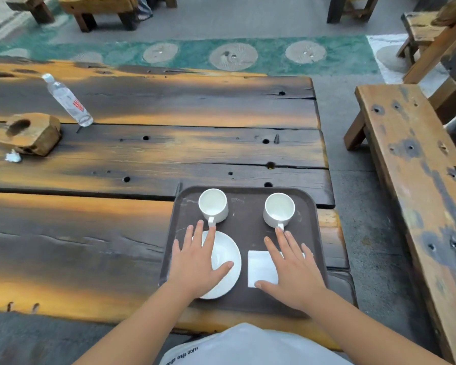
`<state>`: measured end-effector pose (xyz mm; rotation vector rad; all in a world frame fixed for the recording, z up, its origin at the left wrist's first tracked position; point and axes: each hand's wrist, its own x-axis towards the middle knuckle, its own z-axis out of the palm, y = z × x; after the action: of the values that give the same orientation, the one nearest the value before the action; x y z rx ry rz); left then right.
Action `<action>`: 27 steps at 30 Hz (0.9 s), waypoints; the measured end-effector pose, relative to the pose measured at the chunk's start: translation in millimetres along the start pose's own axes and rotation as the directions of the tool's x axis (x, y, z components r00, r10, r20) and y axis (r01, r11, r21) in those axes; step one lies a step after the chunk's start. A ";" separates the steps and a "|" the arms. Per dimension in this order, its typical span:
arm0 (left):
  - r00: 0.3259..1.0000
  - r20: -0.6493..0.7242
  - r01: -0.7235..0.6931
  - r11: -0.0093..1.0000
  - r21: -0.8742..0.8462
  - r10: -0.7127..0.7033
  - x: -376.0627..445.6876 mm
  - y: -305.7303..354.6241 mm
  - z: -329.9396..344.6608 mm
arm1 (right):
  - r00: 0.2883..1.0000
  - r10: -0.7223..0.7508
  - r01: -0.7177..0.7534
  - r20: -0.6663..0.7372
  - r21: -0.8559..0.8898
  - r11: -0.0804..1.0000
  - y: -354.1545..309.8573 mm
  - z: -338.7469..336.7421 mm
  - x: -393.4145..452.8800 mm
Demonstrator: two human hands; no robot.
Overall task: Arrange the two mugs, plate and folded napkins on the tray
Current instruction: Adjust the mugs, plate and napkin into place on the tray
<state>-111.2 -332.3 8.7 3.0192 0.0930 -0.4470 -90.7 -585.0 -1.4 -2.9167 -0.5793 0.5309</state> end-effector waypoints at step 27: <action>0.947 0.178 -0.155 0.865 -0.477 0.268 153.8 -81.3 -19.3 | 0.992 0.091 -0.122 0.090 0.444 0.888 -85.3 -31.8 180.3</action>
<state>35.2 -242.3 -24.1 2.4549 -0.1351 -0.6563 47.1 -437.8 -12.9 -2.5039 -0.2552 0.6752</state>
